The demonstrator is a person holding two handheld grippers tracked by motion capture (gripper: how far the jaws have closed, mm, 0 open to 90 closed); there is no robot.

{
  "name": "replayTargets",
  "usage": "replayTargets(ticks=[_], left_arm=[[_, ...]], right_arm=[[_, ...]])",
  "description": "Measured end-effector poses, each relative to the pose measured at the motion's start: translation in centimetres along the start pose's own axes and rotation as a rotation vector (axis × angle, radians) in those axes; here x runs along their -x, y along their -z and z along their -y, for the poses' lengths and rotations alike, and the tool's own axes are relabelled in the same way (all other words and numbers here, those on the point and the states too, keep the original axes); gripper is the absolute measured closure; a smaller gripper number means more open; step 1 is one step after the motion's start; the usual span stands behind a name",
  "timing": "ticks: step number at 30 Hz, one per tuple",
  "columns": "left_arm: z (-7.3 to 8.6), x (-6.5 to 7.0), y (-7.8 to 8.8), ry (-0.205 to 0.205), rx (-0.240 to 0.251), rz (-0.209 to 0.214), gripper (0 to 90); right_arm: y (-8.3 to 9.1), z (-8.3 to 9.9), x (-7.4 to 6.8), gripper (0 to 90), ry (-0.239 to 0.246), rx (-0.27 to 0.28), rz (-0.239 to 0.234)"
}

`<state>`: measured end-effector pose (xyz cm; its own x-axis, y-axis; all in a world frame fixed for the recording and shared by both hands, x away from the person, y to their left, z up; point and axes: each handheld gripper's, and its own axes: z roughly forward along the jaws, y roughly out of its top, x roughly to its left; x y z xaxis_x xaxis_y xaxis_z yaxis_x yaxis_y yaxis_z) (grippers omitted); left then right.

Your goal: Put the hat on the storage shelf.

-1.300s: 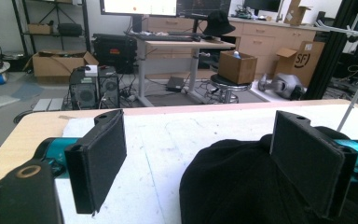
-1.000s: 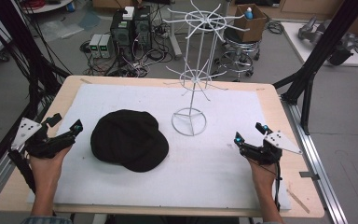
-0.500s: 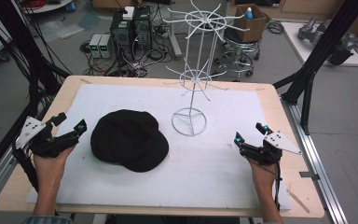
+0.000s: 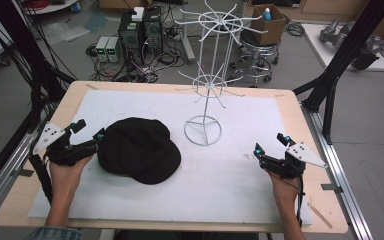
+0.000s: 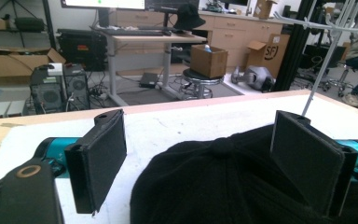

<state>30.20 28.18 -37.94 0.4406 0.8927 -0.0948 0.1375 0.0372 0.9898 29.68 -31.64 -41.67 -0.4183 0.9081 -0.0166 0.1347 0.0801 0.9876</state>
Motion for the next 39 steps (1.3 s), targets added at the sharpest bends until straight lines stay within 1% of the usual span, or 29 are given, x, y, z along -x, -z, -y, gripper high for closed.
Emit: replayTargets(ticks=[1,5,6,7,10,12,13,15,19,21,23,24,25,26,27,31,32,34,38,39], left_arm=[[0.1,0.1,-0.2,0.003,-0.001,0.004,18.5],[0.6,0.5,-1.2,-0.006,-0.024,0.015,18.5],[0.6,0.5,-1.2,-0.006,-0.024,0.015,18.5],[0.8,0.6,-1.6,-0.013,-0.034,0.022,18.5],[0.9,0.7,-2.0,-0.017,-0.044,0.024,18.5],[1.2,0.8,-2.7,-0.039,-0.064,0.025,18.6],[1.2,0.8,-2.7,-0.039,-0.064,0.025,18.6],[1.3,0.9,-3.1,-0.056,-0.093,0.027,18.5],[1.2,0.9,-3.9,-0.073,-0.112,0.037,18.5],[1.3,0.9,-4.1,-0.069,-0.114,0.041,18.5],[1.6,0.7,-4.6,-0.066,-0.140,0.037,18.3],[1.8,0.6,-4.8,-0.058,-0.146,0.038,18.2],[1.9,0.6,-5.0,-0.056,-0.153,0.042,18.0],[2.0,0.7,-5.2,-0.053,-0.156,0.043,18.0],[2.1,0.7,-5.4,-0.059,-0.162,0.045,18.1],[2.3,0.8,-5.8,-0.062,-0.174,0.049,18.5],[2.4,0.8,-5.9,-0.060,-0.175,0.051,19.0],[2.5,0.9,-6.0,-0.072,-0.180,0.056,21.1],[2.5,1.0,-6.1,-0.093,-0.185,0.072,31.9],[2.5,1.1,-6.1,-0.103,-0.189,0.080,31.9]], right_arm=[[0.1,0.0,0.1,12.1,0.007,0.003,0.003],[0.4,0.1,0.1,12.1,0.000,0.002,0.005],[0.4,0.1,0.1,12.1,0.000,0.002,0.005],[0.5,0.1,0.2,12.1,-0.003,-0.003,0.005],[0.6,0.2,0.2,12.1,0.004,-0.009,0.006],[0.7,0.2,0.2,12.1,0.008,-0.010,0.004],[0.7,0.2,0.2,12.1,0.011,-0.013,0.006],[0.8,0.2,0.2,12.1,0.014,-0.017,0.007],[1.2,0.2,0.3,12.1,0.015,-0.019,0.015],[1.5,0.3,0.4,12.1,0.022,-0.023,0.016],[1.8,0.3,0.4,12.1,0.023,-0.028,0.020],[1.9,0.3,0.6,12.1,0.024,-0.026,0.019],[2.0,0.3,0.6,12.1,0.012,-0.032,0.020],[2.1,0.3,0.7,12.1,0.015,-0.033,0.021],[2.1,0.3,0.7,12.1,0.004,-0.035,0.021],[2.4,0.4,0.8,12.1,0.015,-0.041,0.022],[2.5,0.4,0.7,12.1,0.007,-0.043,0.023],[2.6,0.4,0.8,12.1,0.012,-0.042,0.024],[2.6,0.4,0.9,12.1,0.012,-0.045,0.026],[2.6,0.4,0.9,12.1,0.012,-0.045,0.026]])
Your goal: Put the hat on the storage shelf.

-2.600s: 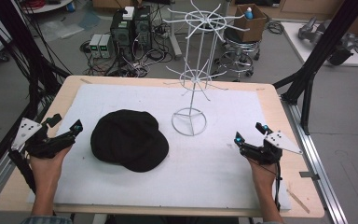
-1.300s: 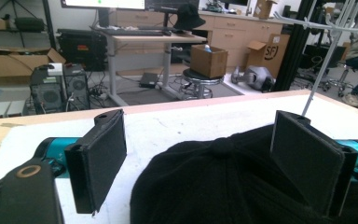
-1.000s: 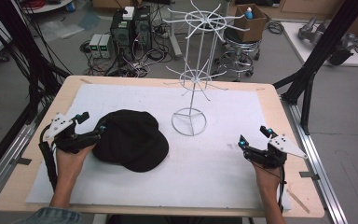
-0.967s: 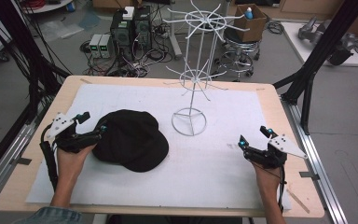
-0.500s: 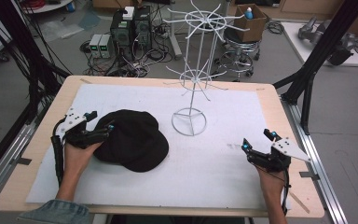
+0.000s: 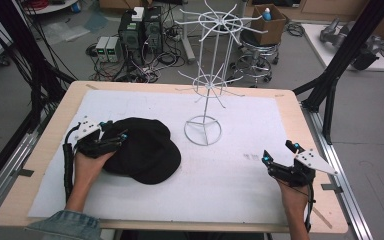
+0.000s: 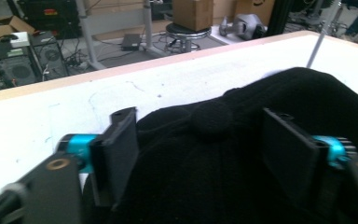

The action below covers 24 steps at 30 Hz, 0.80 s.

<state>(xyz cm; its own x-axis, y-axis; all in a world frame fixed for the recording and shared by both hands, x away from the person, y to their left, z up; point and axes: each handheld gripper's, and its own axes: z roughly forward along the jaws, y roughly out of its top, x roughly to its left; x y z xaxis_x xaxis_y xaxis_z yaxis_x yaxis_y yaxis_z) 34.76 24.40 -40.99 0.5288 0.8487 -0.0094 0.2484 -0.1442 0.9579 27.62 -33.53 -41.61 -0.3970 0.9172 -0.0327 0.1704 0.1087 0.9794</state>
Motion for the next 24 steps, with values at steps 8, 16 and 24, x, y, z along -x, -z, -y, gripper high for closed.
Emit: replayTargets(ticks=[8,16,24], left_arm=[[0.15,0.18,-0.19,-0.026,-0.025,0.012,45.5],[0.21,0.19,-0.16,-0.007,-0.051,0.032,62.7],[-0.10,0.04,0.35,0.065,-0.006,0.066,71.8]], right_arm=[[0.03,0.02,0.08,12.1,-0.005,-0.002,0.001],[0.08,-0.01,0.10,12.1,-0.002,0.002,0.005],[0.06,0.02,0.14,12.1,-0.007,0.000,0.004]])
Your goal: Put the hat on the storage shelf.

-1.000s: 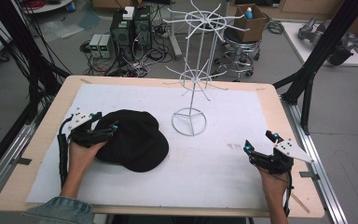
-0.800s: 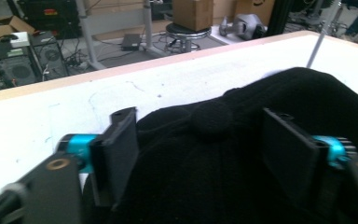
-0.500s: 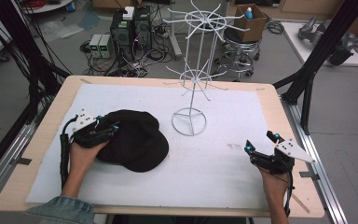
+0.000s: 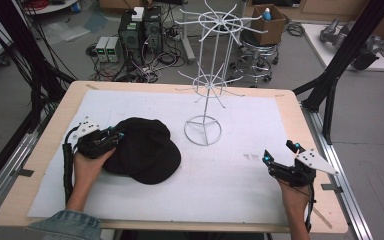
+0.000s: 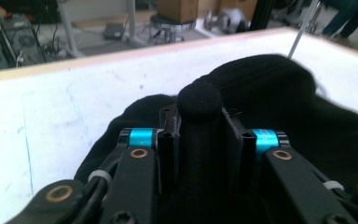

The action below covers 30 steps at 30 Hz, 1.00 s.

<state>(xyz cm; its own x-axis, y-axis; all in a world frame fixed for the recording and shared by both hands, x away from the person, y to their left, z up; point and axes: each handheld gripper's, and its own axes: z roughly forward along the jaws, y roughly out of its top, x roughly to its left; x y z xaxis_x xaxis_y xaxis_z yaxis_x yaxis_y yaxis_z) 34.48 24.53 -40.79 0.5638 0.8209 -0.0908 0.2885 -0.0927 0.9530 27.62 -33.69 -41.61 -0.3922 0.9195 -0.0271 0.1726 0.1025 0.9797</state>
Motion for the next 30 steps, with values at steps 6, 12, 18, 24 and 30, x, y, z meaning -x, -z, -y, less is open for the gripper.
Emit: replayTargets(ticks=[6,12,18,24,30], left_arm=[[-0.4,0.0,0.9,0.031,0.112,0.062,73.9],[-0.8,0.3,1.5,0.027,0.183,0.100,74.2],[-1.2,0.5,2.0,0.020,0.250,0.142,74.2],[-1.7,0.6,2.5,0.020,0.274,0.155,74.1],[-3.6,1.3,3.6,-0.010,0.319,0.181,74.1]], right_arm=[[0.0,0.0,0.1,12.1,0.002,0.000,0.001],[0.0,0.0,0.1,12.1,-0.002,-0.001,0.000],[0.1,0.0,0.2,12.1,-0.007,0.001,0.001],[0.1,0.0,0.2,12.1,-0.009,0.004,0.002],[0.0,0.0,0.5,12.1,-0.011,0.010,0.009]])
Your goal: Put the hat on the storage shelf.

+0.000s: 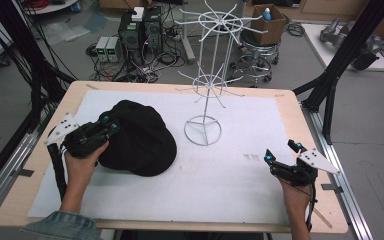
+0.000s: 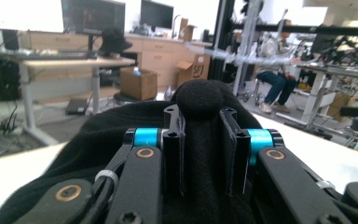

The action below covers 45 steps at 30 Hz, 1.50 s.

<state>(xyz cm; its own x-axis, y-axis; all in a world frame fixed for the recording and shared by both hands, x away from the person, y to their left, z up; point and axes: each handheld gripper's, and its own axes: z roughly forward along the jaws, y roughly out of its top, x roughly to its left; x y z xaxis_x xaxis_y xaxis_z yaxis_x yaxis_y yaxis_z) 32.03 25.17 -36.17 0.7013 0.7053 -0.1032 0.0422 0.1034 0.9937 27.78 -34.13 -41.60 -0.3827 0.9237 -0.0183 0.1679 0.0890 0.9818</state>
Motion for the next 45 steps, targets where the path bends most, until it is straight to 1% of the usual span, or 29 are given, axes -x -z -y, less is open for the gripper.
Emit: replayTargets(ticks=[1,2,3,4,5,6,7,12,13,15,19,21,22,23,26,27,28,31,32,33,34,37,38,39,41,43,44,45], left_arm=[[-1.1,0.1,0.0,-0.016,0.005,0.007,74.2],[-1.1,0.1,0.0,-0.016,0.005,0.007,74.1],[-1.8,0.2,0.0,-0.027,0.007,0.011,74.1],[-3.0,0.1,-0.1,-0.040,0.013,0.018,74.1],[-3.0,0.1,-0.1,-0.040,0.013,0.018,74.1],[-4.3,0.0,0.0,-0.049,0.025,0.032,74.1],[-4.3,0.0,0.0,-0.049,0.025,0.032,74.1],[-7.2,-0.1,0.4,-0.073,0.042,0.068,74.1],[-7.6,-0.1,0.5,-0.080,0.042,0.068,74.1],[-8.8,-0.3,1.0,-0.089,0.050,0.085,74.1],[-9.7,-0.4,1.5,-0.100,0.062,0.099,74.0],[-10.6,-0.5,1.8,-0.107,0.068,0.118,74.0],[-11.0,-0.5,1.9,-0.111,0.067,0.123,74.0],[-11.0,-0.5,1.9,-0.111,0.067,0.123,74.0],[-12.0,-0.6,1.9,-0.130,0.064,0.144,73.9],[-12.7,-0.7,1.8,-0.134,0.069,0.164,73.8],[-13.0,-0.8,1.7,-0.135,0.072,0.176,73.8],[-13.7,-1.0,1.6,-0.141,0.083,0.196,73.8],[-14.4,-1.2,1.5,-0.144,0.091,0.214,73.8],[-14.8,-1.4,1.4,-0.149,0.098,0.220,73.8],[-14.8,-1.4,1.4,-0.149,0.098,0.220,73.8],[-16.2,-1.6,1.1,-0.157,0.118,0.245,73.8],[-17.2,-1.7,0.9,-0.164,0.131,0.262,73.8],[-17.2,-1.7,0.9,-0.164,0.131,0.262,73.8],[-18.1,-1.7,0.7,-0.174,0.140,0.284,73.8],[-19.6,-1.7,0.3,-0.182,0.148,0.303,73.8],[-19.6,-1.7,0.3,-0.182,0.148,0.303,73.8],[-20.0,-1.6,0.1,-0.179,0.155,0.310,73.8]], right_arm=[[0.1,0.0,0.0,12.1,-0.007,-0.003,0.000],[0.1,0.0,0.0,12.1,-0.007,-0.003,0.000],[0.0,0.0,0.1,12.1,-0.008,0.000,-0.001],[0.0,0.0,0.1,12.1,-0.006,0.003,0.000],[0.0,0.0,0.1,12.1,-0.004,0.000,-0.001],[0.0,0.0,0.1,12.1,-0.005,0.002,-0.001],[0.0,0.0,0.1,12.1,-0.004,0.000,-0.001],[0.0,0.0,0.1,12.1,-0.004,0.002,0.002],[0.0,0.0,0.1,12.1,-0.004,0.002,0.002],[0.0,0.0,0.1,12.1,-0.005,-0.001,0.002],[0.0,0.0,0.1,12.1,-0.006,0.003,0.002],[0.0,0.0,0.1,12.1,-0.003,0.003,0.001],[0.0,0.0,0.0,12.1,-0.007,0.000,0.002],[0.0,0.0,0.0,12.1,-0.009,0.002,0.000],[0.0,0.0,0.0,12.1,-0.009,0.002,0.000],[0.0,0.0,0.0,12.1,-0.005,0.003,0.001],[0.0,0.0,0.0,12.1,-0.006,0.002,0.000],[0.0,0.0,0.1,12.1,-0.005,0.000,-0.001],[0.0,0.0,0.1,12.1,-0.005,-0.001,-0.001],[0.0,0.0,0.1,12.1,-0.007,-0.002,0.000],[0.0,0.0,0.1,12.1,-0.006,-0.001,-0.001],[-0.1,0.0,0.0,12.1,-0.002,0.000,-0.001],[-0.1,0.0,0.0,12.1,-0.003,-0.002,-0.001],[-0.1,0.0,0.0,12.1,-0.003,-0.002,-0.001],[-0.1,0.0,0.0,12.1,-0.006,-0.003,-0.003],[-0.1,0.0,0.0,12.1,-0.003,-0.002,-0.003],[-0.1,0.0,0.0,12.1,-0.004,-0.005,-0.003],[-0.1,0.0,0.0,12.1,-0.007,-0.004,-0.005]])
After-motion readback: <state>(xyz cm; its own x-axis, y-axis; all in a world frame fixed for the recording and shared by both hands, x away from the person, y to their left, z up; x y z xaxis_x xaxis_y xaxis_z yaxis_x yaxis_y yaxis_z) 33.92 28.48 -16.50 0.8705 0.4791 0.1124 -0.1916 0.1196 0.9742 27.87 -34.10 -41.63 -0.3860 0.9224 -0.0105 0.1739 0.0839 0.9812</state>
